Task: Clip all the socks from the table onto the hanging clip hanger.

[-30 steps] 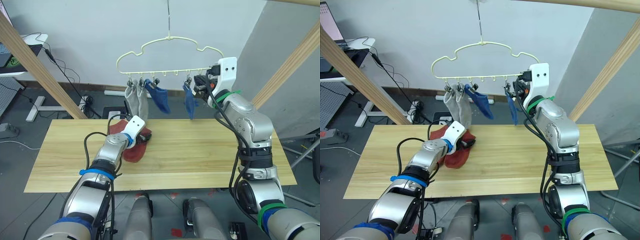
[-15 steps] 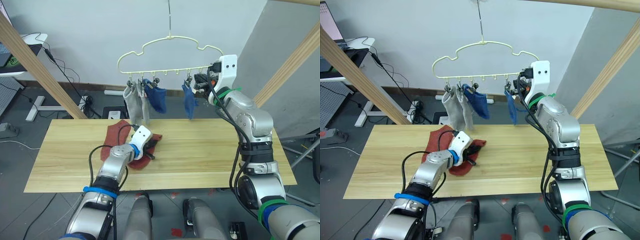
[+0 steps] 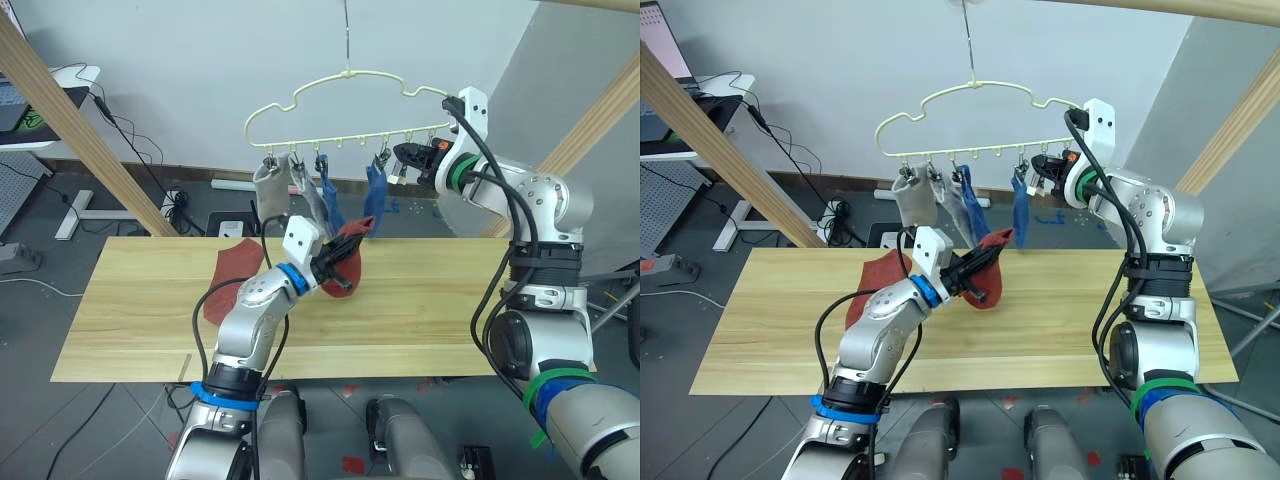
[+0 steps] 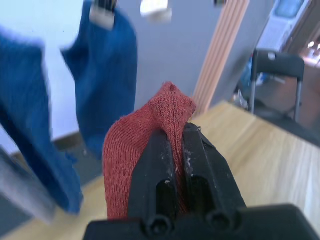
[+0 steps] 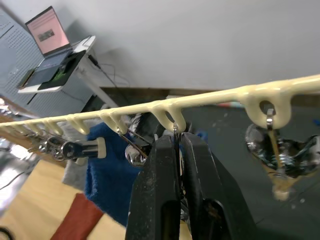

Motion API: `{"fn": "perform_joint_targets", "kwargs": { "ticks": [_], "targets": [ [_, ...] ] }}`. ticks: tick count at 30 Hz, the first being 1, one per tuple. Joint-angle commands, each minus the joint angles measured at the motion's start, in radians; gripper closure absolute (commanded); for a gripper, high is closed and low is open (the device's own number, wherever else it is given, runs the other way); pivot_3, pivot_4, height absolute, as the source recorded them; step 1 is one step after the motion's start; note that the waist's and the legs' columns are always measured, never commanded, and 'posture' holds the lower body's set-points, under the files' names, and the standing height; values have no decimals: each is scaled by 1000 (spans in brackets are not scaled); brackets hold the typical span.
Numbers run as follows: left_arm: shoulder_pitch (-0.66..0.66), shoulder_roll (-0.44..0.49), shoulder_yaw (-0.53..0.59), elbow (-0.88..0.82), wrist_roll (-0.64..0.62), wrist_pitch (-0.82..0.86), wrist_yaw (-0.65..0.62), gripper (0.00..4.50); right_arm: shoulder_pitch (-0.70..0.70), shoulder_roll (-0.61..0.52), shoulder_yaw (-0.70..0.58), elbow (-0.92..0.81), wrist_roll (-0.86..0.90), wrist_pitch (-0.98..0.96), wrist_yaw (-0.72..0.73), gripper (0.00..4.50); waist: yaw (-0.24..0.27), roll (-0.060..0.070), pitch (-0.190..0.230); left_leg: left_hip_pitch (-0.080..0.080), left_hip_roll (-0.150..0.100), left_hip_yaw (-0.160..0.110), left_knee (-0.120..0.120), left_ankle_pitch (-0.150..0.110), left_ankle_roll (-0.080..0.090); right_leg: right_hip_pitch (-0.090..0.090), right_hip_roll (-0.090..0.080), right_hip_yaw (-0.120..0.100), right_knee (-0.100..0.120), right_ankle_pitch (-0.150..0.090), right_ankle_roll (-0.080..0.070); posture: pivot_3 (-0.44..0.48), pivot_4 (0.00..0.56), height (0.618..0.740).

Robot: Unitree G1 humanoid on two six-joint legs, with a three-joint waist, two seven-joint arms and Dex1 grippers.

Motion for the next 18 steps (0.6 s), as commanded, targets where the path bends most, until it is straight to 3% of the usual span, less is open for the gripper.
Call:
{"fn": "perform_joint_targets", "kwargs": {
  "ticks": [1,18],
  "targets": [
    [-37,-28,-20,3,18,-73,18,4485,-27,11,-89,16,42,107,-70,4500,-1,0,0,0,0,0,0,0,0,0,0,0,0,0,0,-52,286,740],
    [-101,-53,-18,93,37,-199,40,4485,-51,103,-245,-53,116,254,-248,4500,-6,0,0,-3,0,0,-1,0,0,-2,1,0,-1,0,0,-69,273,740]
  ]
}}
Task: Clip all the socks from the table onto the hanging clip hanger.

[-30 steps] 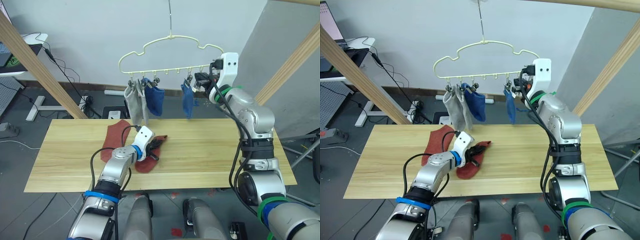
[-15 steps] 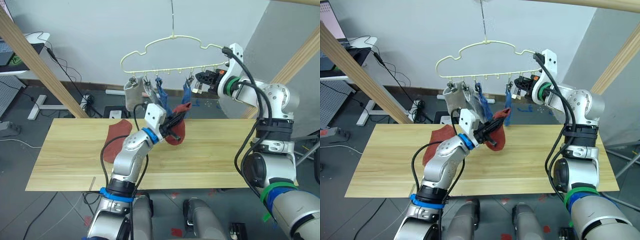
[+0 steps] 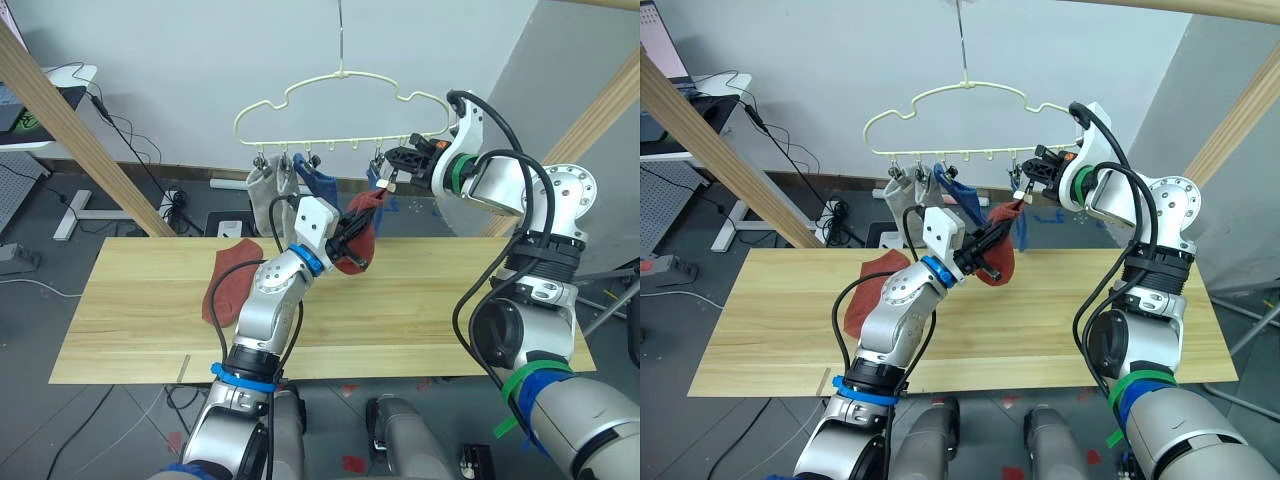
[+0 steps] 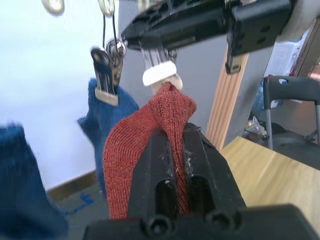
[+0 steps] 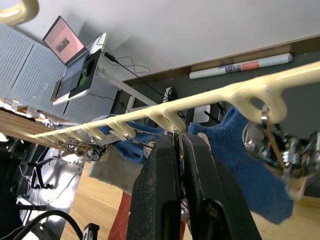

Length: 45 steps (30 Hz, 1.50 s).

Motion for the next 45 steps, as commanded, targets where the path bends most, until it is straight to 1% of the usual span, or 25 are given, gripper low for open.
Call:
{"fn": "perform_joint_targets", "kwargs": {
  "ticks": [1,17,19,20,23,26,28,30,31,32,36,42,44,45],
  "targets": [
    [-18,-16,-4,-13,-4,-40,1,4485,3,-5,-27,-21,1,28,-39,4500,0,0,0,0,0,0,0,0,0,0,0,0,0,0,0,-69,273,740],
    [-54,-53,0,15,-6,-88,9,4485,-1,30,-53,-51,38,62,-81,4500,-5,0,0,-2,0,0,0,0,0,-1,0,-1,-1,0,0,-67,266,740],
    [-57,-52,0,16,-7,-89,7,4500,0,26,-48,-51,39,59,-74,3907,-6,0,0,-2,0,0,0,0,0,-1,0,-1,-1,0,0,-66,265,740],
    [-57,-52,-1,16,-8,-88,6,4500,1,24,-46,-52,39,58,-71,3731,-6,0,0,-2,0,0,0,0,0,-1,0,-1,-1,0,0,-66,265,740],
    [-57,-49,-4,13,-11,-81,-1,4500,2,17,-42,-55,41,54,-61,2526,-10,0,0,-3,0,0,0,0,0,-2,0,-1,-1,0,0,-65,266,740],
    [-54,-49,-10,9,-20,-60,-10,4500,-1,3,-44,-63,51,51,-45,1474,-12,0,0,-4,0,0,0,0,0,-3,0,0,-1,0,0,-71,267,740],
    [-52,-54,-11,6,-41,-33,-20,4500,-1,-9,-48,-71,58,52,-38,715,-12,0,0,-4,0,0,0,0,0,-3,1,-1,-1,0,0,-74,267,740],
    [-52,-63,-8,2,-70,5,-27,4500,3,-21,-55,-89,69,60,-29,59,-13,1,0,-4,0,0,0,0,0,-4,1,0,0,0,0,-86,268,740],
    [-53,-69,-3,0,-91,29,-31,3953,4,-22,-65,-101,79,69,-27,0,-13,1,0,-4,0,0,0,0,0,-4,1,0,-1,0,0,-90,269,740],
    [-57,-82,8,-1,-126,67,-34,3728,6,-25,-80,-119,93,84,-22,0,-13,1,0,-4,0,0,0,0,0,-4,1,0,-1,0,0,-95,269,740],
    [-70,-109,39,-5,-215,170,-38,2586,14,-25,-120,-164,129,119,-19,0,-14,1,0,-5,0,0,0,0,0,-4,1,-1,-1,0,0,-104,269,740],
    [-95,-121,101,8,-328,291,-27,810,54,-19,-174,-245,175,146,-14,0,-19,1,0,-5,0,0,0,0,0,-4,1,0,0,0,0,-109,268,740],
    [-95,-111,109,8,-337,318,-27,217,94,-20,-163,-290,187,153,-4,0,-21,1,0,-5,0,0,0,0,0,-4,1,0,0,0,0,-109,268,740],
    [-87,-90,106,-3,-325,322,-33,42,130,-32,-128,-327,188,147,13,0,-22,1,0,-5,1,0,0,0,0,-4,1,0,-1,0,0,-109,268,740]
  ]
}}
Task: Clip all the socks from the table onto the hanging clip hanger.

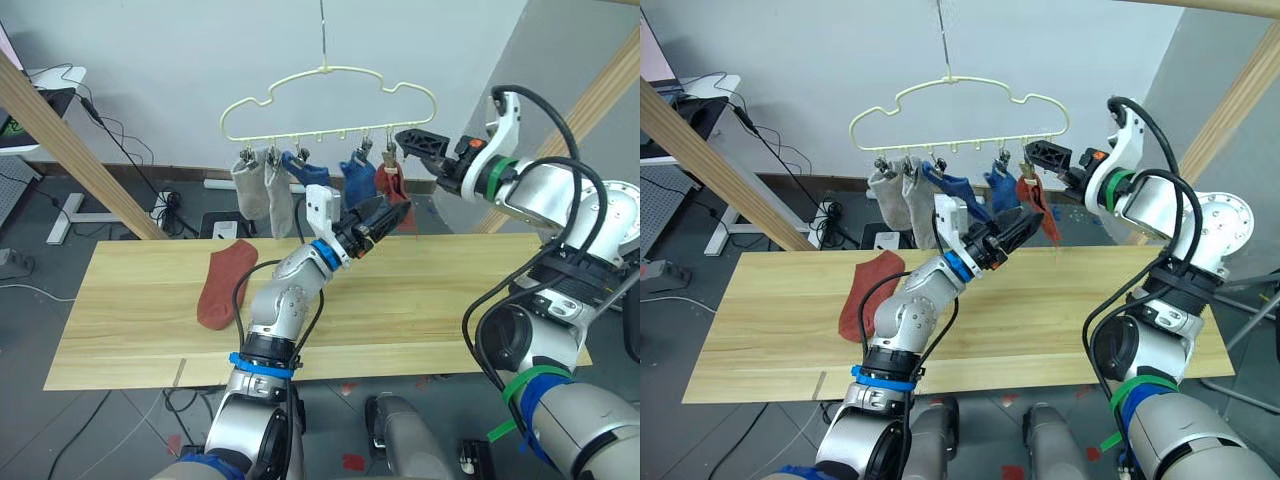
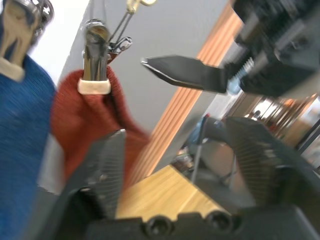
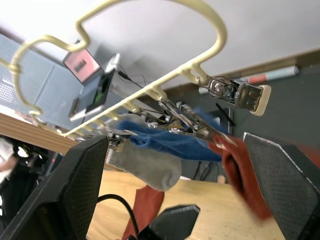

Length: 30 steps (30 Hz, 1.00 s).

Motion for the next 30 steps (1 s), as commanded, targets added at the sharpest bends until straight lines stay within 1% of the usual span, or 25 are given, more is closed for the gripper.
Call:
{"fn": "perform_joint_targets", "kwargs": {
  "ticks": [1,2,4,5,7,8,11,13,14,15,18,22,25,28,30],
  "targets": [
    [5,39,1,-56,-10,32,-15,42,84,-29,66,-132,34,-8,52,0,-2,0,0,0,0,0,0,0,0,0,0,0,0,0,0,-95,271,740],
    [11,54,1,-66,-8,39,-16,42,107,-38,94,-156,32,-19,66,0,-5,0,0,0,0,0,0,0,0,0,0,0,0,0,0,-95,271,740],
    [44,117,6,-117,-6,77,-14,42,169,-58,160,-208,12,-69,94,0,-14,0,0,0,0,0,0,0,0,0,0,1,0,0,0,-95,271,740],
    [66,158,5,-147,4,99,-11,42,201,-73,204,-237,-10,-111,110,0,-18,1,0,0,0,0,0,0,0,0,0,1,0,0,0,-80,278,740],
    [107,233,5,-203,11,156,0,42,255,-87,268,-276,-46,-186,126,0,-26,1,1,0,1,0,0,0,0,-1,1,1,1,0,0,-80,278,740],
    [127,266,14,-229,-1,191,5,42,279,-94,299,-294,-67,-227,131,0,-28,2,1,1,2,0,0,0,0,-1,2,2,1,0,0,-60,286,740],
    [194,390,16,-299,39,234,14,42,360,-121,406,-342,-160,-377,151,0,-29,4,2,1,2,-1,0,0,0,-1,3,1,2,0,0,-60,286,740],
    [232,448,37,-335,50,236,16,42,418,-147,485,-369,-229,-477,173,0,-27,4,3,1,2,-1,0,0,0,-1,3,2,1,-1,1,-60,286,740],
    [241,462,44,-346,49,235,18,42,435,-154,508,-374,-250,-510,179,0,-24,4,3,1,2,-1,0,0,0,-1,3,2,1,-1,1,-60,286,740],
    [255,486,46,-369,63,223,21,42,457,-165,530,-376,-285,-552,177,0,-20,4,3,1,2,0,0,0,0,-1,2,2,1,-1,1,-29,297,740],
    [282,519,78,-441,55,200,15,42,499,-215,611,-355,-421,-696,180,0,-9,5,4,1,2,0,0,0,0,-1,2,3,0,-1,2,-29,297,740],
    [300,532,138,-539,-50,209,-40,42,480,-165,629,-293,-484,-799,143,0,2,5,5,1,2,0,0,0,-1,-1,1,2,0,-1,2,-25,297,740],
    [308,565,161,-595,-92,223,-63,42,444,-100,647,-240,-521,-881,125,0,2,6,5,1,2,1,0,0,-1,-1,1,2,0,-1,2,-8,296,740],
    [312,589,170,-611,-112,227,-62,0,417,-56,659,-186,-554,-939,116,586,4,6,6,2,3,0,0,0,-1,-1,2,2,1,-1,1,5,294,740],
    [314,595,173,-614,-123,230,-54,0,392,-34,668,-135,-588,-982,101,1295,8,7,6,2,2,1,0,0,-1,-1,2,2,1,0,0,5,294,740]
  ]
}}
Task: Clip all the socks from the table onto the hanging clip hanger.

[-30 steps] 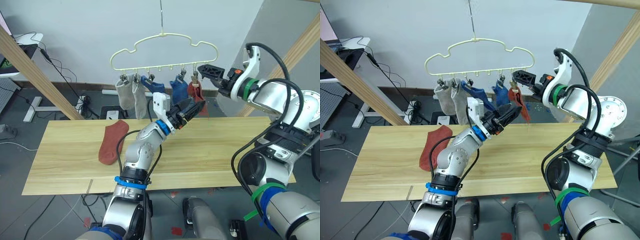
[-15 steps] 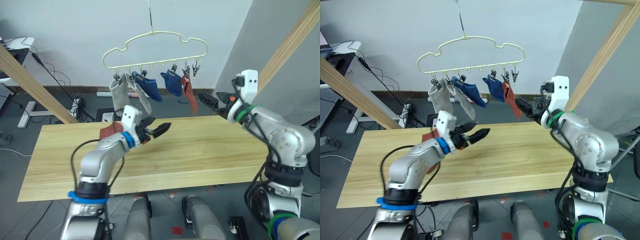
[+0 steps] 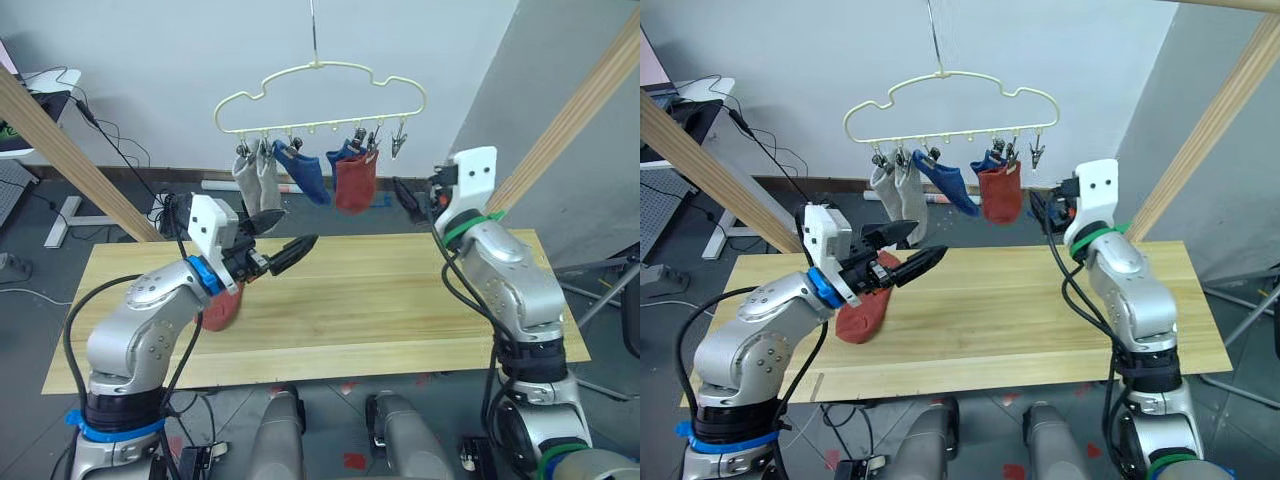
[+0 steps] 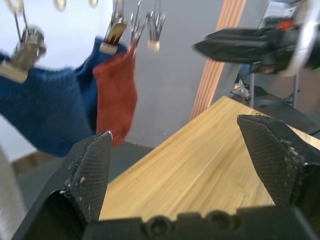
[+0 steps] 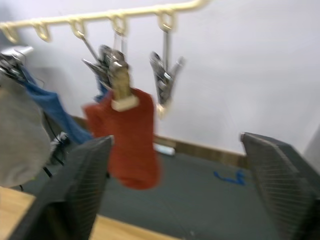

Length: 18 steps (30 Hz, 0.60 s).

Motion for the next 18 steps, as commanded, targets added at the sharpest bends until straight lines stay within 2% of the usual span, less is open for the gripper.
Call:
{"fn": "perform_joint_targets", "kwargs": {
  "ticks": [1,18],
  "targets": [
    [8,12,29,-41,-31,3,6,0,-46,22,7,43,-56,-89,-27,1642,3,0,0,0,0,0,0,0,0,0,-1,0,0,0,0,5,294,740],
    [39,-3,20,-96,-51,2,63,0,-190,107,-36,303,-166,-246,-138,1642,8,0,0,0,0,0,0,0,0,0,-1,-1,0,0,0,39,281,740]
  ]
}}
